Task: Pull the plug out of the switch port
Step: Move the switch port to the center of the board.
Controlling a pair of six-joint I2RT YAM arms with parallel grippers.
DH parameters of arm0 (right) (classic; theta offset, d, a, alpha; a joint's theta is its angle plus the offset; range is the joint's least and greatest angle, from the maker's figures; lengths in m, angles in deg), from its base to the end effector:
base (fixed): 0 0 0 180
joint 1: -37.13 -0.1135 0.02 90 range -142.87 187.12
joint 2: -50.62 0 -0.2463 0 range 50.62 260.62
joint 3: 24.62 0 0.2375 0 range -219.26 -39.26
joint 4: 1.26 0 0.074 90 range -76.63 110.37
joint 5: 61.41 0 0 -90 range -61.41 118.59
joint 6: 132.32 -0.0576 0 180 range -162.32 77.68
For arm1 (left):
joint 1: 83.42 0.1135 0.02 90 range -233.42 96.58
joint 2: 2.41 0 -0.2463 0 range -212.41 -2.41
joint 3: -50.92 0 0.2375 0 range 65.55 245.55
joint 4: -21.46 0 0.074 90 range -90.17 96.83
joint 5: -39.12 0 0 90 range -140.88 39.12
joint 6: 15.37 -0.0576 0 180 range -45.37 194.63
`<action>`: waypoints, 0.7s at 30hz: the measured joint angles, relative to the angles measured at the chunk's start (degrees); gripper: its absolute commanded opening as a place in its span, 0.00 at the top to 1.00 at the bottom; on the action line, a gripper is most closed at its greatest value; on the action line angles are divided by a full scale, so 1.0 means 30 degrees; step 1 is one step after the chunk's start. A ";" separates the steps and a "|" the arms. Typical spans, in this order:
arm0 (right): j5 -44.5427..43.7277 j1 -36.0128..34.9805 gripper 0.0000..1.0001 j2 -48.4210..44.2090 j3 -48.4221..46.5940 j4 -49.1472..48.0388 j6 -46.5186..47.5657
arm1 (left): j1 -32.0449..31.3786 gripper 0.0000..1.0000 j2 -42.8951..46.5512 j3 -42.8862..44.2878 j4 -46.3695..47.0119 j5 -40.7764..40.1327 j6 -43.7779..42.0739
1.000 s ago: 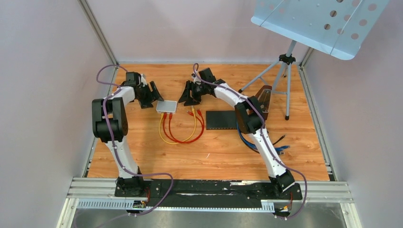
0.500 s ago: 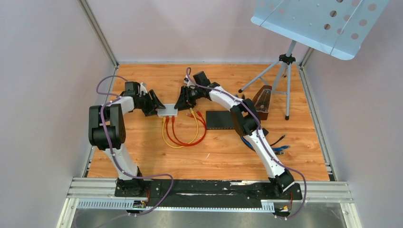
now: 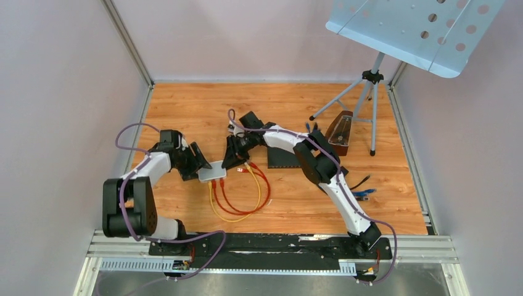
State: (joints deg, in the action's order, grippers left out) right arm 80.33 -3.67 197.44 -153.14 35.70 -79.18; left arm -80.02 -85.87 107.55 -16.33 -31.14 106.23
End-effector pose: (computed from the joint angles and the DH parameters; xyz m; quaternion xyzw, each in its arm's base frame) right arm 0.3596 0.3702 0.0836 0.1597 -0.8538 -0.4928 0.0518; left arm 0.2595 -0.0041 0.1352 -0.2531 0.9280 -0.2149 0.1692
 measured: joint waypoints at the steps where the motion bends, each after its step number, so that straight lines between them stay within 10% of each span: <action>1: -0.0248 -0.0350 0.69 -0.0568 0.0882 -0.0138 -0.0022 | 0.0007 0.25 0.0663 -0.0386 -0.0372 -0.0204 0.0211; 21: -0.5646 0.0197 0.47 -0.7570 0.6404 0.0925 0.2273 | -0.0087 0.00 0.7089 -0.0262 -0.3810 -0.3490 0.0998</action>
State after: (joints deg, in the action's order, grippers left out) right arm 63.40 -3.08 174.73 -133.93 38.47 -72.36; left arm -80.29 -64.60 106.76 -27.76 -41.61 109.22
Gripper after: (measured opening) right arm 0.528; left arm 0.995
